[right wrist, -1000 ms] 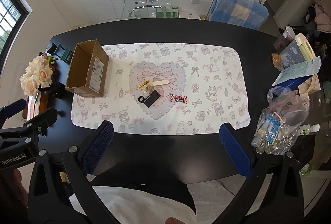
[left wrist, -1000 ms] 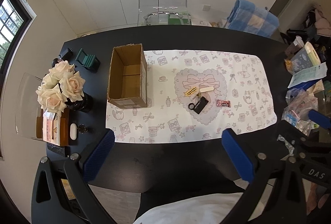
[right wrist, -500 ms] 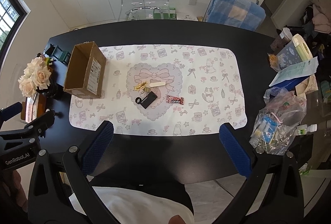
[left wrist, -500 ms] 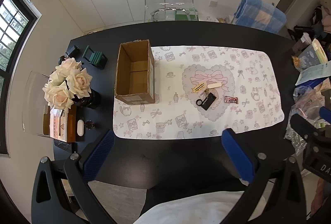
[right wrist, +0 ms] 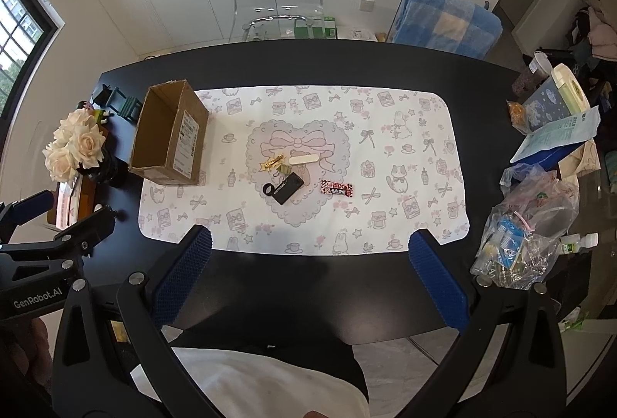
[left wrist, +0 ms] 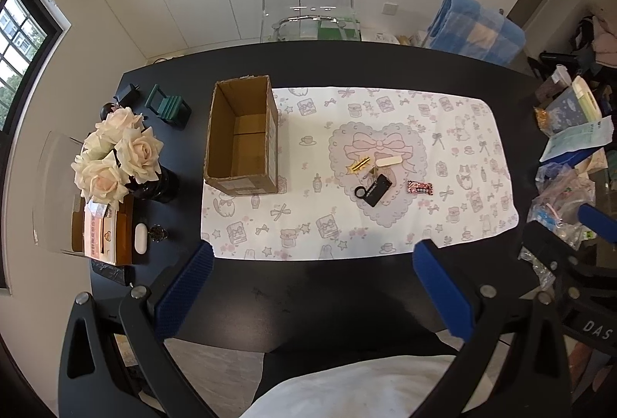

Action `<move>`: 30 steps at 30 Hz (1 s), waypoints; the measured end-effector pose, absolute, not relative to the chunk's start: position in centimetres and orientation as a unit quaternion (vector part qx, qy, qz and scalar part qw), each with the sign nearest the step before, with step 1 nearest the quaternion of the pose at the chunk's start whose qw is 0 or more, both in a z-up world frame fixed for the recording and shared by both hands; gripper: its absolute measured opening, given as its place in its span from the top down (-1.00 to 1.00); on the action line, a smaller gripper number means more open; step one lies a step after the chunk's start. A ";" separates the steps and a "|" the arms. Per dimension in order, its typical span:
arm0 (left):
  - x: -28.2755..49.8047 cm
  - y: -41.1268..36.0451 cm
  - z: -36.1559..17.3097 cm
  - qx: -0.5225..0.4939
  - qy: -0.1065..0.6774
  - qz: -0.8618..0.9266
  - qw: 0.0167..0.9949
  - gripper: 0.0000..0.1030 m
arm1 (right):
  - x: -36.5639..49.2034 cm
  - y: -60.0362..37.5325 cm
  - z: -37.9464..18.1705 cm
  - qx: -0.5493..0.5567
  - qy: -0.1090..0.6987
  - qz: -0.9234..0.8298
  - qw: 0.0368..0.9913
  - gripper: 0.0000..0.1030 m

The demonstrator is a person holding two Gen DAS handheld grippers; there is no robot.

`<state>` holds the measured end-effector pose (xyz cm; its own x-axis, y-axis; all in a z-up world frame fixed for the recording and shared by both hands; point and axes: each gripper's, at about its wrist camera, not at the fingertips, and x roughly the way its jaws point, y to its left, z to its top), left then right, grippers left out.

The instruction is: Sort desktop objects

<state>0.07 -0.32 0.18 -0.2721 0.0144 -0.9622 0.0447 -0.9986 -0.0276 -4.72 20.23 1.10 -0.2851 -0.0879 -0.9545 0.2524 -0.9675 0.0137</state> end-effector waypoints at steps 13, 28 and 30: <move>0.2 -0.5 0.5 0.599 0.025 -0.800 0.014 -1.00 | -4.7 19.7 1.5 0.591 0.059 -0.798 0.101 -1.00; 0.1 -0.6 0.6 0.598 0.029 -0.801 0.018 -1.00 | -4.2 19.9 2.3 0.582 0.055 -0.805 0.101 -0.98; 0.1 -0.6 0.5 0.598 0.030 -0.800 0.017 -1.00 | -4.1 20.0 2.3 0.582 0.055 -0.805 0.102 -0.98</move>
